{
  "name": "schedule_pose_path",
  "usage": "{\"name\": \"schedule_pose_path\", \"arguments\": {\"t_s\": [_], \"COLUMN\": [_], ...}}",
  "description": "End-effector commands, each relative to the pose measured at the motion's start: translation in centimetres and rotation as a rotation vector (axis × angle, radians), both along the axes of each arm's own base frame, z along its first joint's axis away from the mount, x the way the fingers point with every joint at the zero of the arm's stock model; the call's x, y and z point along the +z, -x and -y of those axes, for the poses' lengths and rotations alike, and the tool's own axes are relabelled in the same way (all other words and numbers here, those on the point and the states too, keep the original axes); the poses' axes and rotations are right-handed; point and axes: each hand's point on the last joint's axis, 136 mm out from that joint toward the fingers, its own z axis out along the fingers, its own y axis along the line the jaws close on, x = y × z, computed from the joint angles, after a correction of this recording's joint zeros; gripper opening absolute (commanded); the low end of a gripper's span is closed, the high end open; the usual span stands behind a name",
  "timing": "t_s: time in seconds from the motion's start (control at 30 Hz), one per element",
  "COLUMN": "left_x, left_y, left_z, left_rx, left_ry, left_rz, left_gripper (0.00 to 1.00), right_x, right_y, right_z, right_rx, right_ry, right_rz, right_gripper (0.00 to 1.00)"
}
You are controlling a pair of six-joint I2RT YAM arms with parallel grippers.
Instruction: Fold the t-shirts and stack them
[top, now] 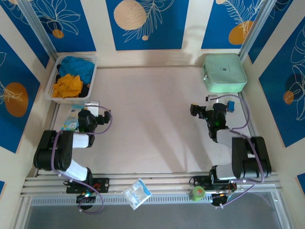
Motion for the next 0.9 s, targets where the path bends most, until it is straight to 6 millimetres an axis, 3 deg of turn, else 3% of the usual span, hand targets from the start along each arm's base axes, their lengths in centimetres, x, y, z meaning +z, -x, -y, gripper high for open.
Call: {"name": "schedule_pose_path", "arguments": {"t_s": [0.0, 0.13, 0.2, 0.3, 0.4, 0.47, 0.6, 0.7, 0.87], "left_x": [4.3, 9.4, 11.8, 14.5, 16.1, 16.7, 16.8, 15.6, 12.8], "left_y": [0.5, 1.5, 1.4, -0.1, -2.1, -3.7, -7.1, -9.7, -13.3], "left_z": [-0.6, -3.5, -4.0, -3.9, -5.0, -6.2, -9.7, -11.8, -13.7], "left_rx": [0.080, 0.318, 0.366, 0.378, 0.428, 0.455, 0.526, 0.543, 0.534], "left_ry": [-0.029, 0.085, 0.096, 0.083, 0.062, 0.077, 0.139, 0.196, 0.225], "left_rz": [0.056, -0.034, -0.117, -0.225, -0.297, -0.328, -0.384, -0.427, -0.477], "left_gripper": [0.99, 0.99, 0.99, 0.99, 0.99, 0.98, 0.84, 0.76, 0.74], "right_x": [2.3, 3.6, 4.6, 6.2, 7.0, 6.9, 6.3, 5.7, 4.7], "right_y": [0.3, 0.8, 0.7, 0.4, 0.3, 0.4, 0.8, 1.3, 1.4], "right_z": [0.8, 0.9, 0.4, -0.3, -1.4, -2.3, -4.1, -4.9, -5.5], "right_rx": [-0.107, -0.158, -0.150, -0.133, -0.098, -0.060, 0.010, 0.042, 0.061], "right_ry": [-0.011, -0.042, -0.044, -0.057, -0.070, -0.080, -0.072, -0.064, -0.056], "right_rz": [-0.091, -0.233, -0.272, -0.317, -0.367, -0.402, -0.441, -0.460, -0.483], "right_gripper": [1.00, 0.96, 0.96, 0.96, 0.96, 0.96, 0.95, 0.93, 0.92]}}
